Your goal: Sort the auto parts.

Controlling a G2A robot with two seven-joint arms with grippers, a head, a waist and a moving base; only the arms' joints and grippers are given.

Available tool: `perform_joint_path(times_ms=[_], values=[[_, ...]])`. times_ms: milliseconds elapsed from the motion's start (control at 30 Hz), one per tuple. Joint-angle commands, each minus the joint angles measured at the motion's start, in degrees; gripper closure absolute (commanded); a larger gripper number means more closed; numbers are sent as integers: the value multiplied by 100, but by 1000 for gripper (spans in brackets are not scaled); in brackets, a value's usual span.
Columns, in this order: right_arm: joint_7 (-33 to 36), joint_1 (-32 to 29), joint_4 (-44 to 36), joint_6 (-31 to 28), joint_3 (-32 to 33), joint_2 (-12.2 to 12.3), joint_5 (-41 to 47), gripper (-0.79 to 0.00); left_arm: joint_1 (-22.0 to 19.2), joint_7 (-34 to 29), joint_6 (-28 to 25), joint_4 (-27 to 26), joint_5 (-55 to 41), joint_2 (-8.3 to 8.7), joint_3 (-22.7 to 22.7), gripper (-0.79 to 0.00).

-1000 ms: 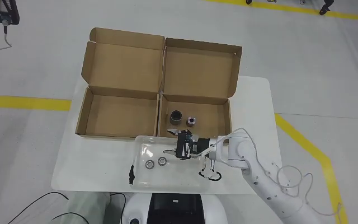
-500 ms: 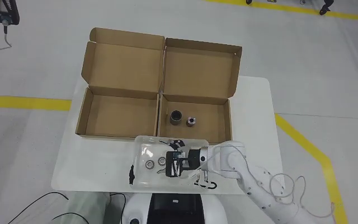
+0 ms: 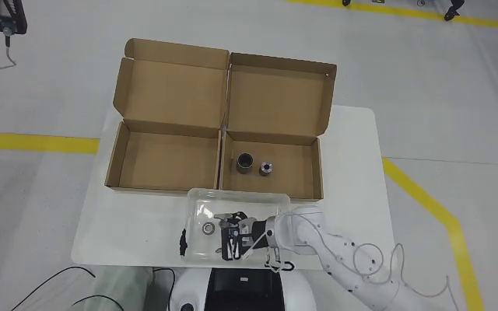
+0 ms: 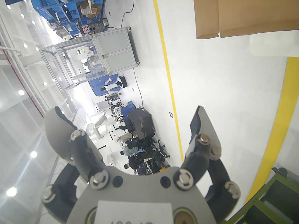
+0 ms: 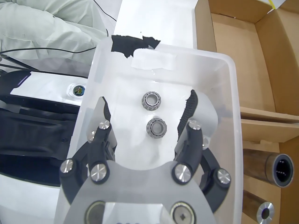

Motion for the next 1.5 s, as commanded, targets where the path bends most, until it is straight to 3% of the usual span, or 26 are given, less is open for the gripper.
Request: perform_joint_path(times_ms=[0, 233, 767, 1367, 1467], values=[[47, 45, 136, 89, -54, -34, 12, -539, 0, 0, 0, 0, 0, 0, 0, -785], [193, 238, 429, 238, -288, -168, -22, -499, 0, 0, 0, 0, 0, 0, 0, -785], [1123, 206, 336, 695, -403, -276, -95, -514, 0, 0, 0, 0, 0, 0, 0, -785], [1196, 218, 665, 1043, -552, -414, -347, -382, 0, 0, 0, 0, 0, 0, 0, -785], [1151, 210, 695, 1078, -559, -430, -381, -283, 0, 0, 0, 0, 0, 0, 0, -785]])
